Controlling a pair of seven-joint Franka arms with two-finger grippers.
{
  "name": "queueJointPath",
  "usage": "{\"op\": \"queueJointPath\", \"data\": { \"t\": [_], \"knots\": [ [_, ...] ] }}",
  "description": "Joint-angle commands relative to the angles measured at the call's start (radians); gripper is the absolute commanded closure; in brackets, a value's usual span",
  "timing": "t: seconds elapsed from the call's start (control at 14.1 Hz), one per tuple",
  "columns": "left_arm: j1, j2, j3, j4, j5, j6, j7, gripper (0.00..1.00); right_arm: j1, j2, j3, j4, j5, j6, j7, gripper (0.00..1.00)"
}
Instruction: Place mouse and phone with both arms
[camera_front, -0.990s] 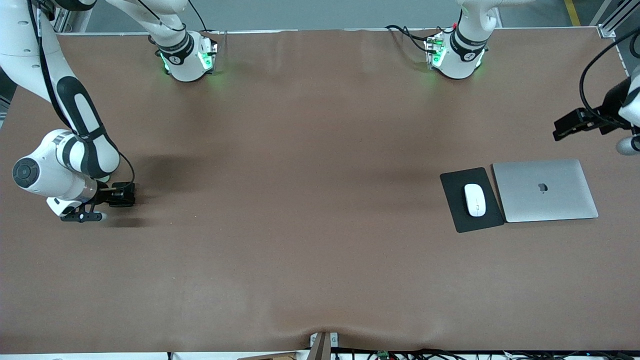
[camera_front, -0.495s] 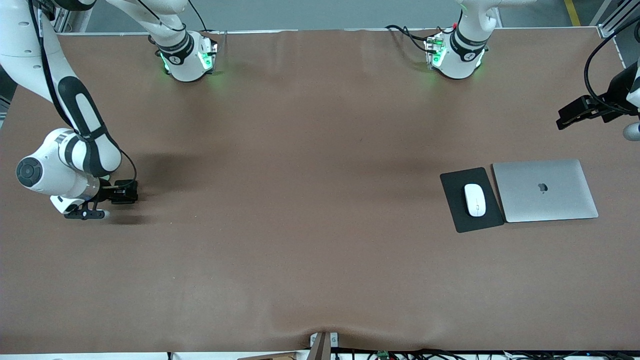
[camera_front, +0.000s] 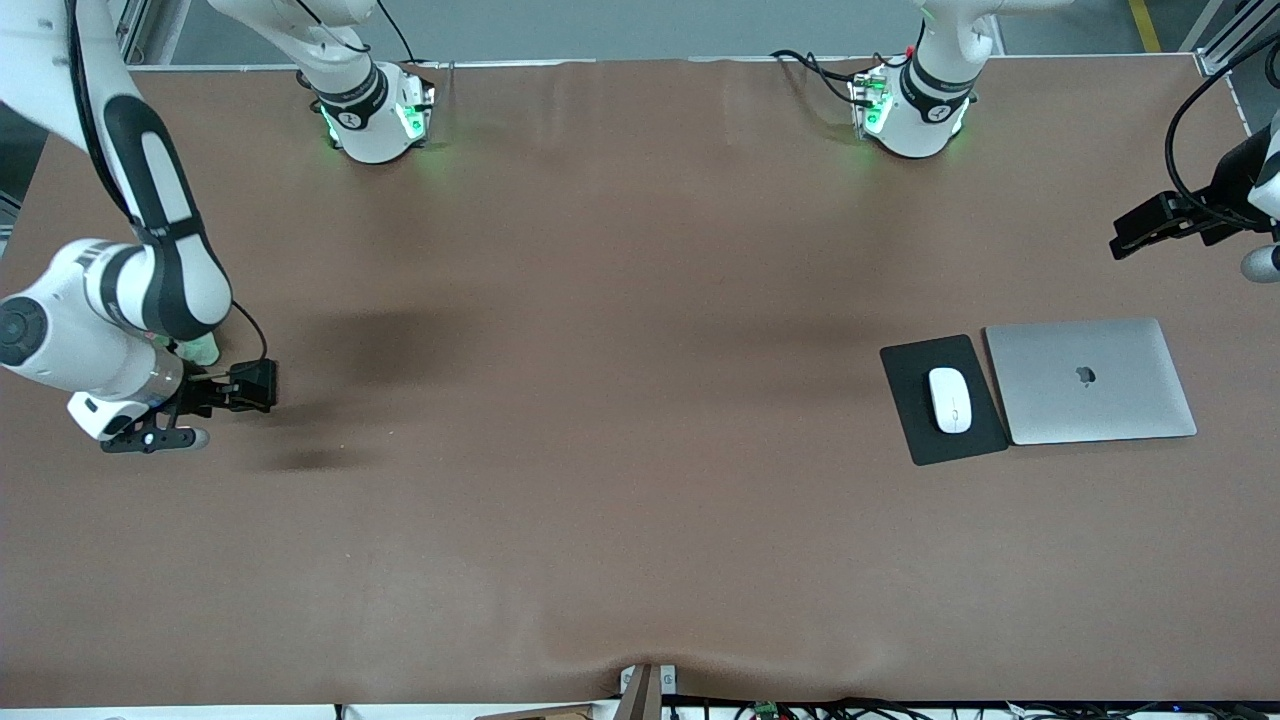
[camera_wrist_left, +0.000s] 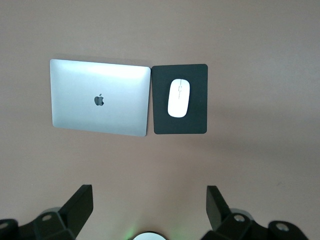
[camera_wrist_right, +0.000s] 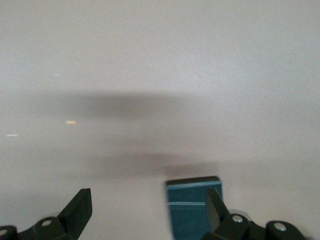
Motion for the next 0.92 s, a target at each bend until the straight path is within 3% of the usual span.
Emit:
{"op": "queueJointPath", "data": {
  "t": [0.0, 0.42, 0.85],
  "knots": [
    [0.0, -0.028, -0.002, -0.013, -0.022, -0.015, 0.019, 0.0, 0.061, -0.085, 0.001, 0.091, -0.015, -0.199, 0.111, 0.0],
    [-0.001, -0.038, -0.016, -0.011, -0.019, -0.036, -0.004, 0.0, 0.08, -0.178, 0.024, 0.377, -0.013, -0.615, 0.216, 0.0],
    [0.0, -0.038, -0.016, -0.011, -0.018, -0.036, -0.004, 0.0, 0.06, -0.342, 0.015, 0.396, -0.013, -0.755, 0.204, 0.0]
  ]
}}
